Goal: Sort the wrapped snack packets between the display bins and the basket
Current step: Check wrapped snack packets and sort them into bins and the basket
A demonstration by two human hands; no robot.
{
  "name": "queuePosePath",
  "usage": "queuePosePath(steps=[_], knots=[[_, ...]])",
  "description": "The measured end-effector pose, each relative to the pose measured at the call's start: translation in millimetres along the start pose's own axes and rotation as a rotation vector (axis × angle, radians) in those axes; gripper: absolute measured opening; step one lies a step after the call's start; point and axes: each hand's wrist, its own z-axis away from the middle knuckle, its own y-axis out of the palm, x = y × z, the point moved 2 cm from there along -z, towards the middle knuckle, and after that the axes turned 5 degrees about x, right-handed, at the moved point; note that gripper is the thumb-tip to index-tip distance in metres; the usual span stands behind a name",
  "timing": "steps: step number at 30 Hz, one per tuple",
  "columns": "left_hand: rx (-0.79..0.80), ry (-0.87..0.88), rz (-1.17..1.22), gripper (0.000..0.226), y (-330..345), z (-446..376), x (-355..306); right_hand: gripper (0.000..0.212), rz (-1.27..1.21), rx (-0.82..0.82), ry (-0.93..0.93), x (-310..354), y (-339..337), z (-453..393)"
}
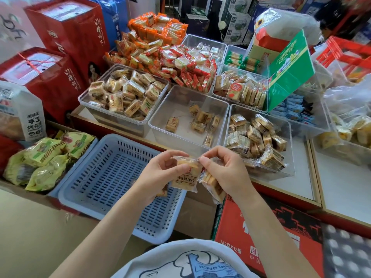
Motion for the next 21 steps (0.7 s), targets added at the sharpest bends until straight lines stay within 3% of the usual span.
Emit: queuePosePath(steps=[7, 16, 21], knots=[[-0.156, -0.017, 0.004, 0.016, 1.2, 3.8, -9.0, 0.012, -0.019, -0.021, -0.095, 1.3, 6.6, 1.8], [-0.139, 0.055, 0.155, 0.018, 2.4, 7.0, -5.7, 0.004, -0.063, -0.018, 0.007, -3.9, 5.6, 5.8], [-0.131, 0.072, 0.083, 0.033, 4.0, 6.0, -2.7, 0.010, -0.104, -0.060, 0.003, -4.8, 7.6, 5.6]])
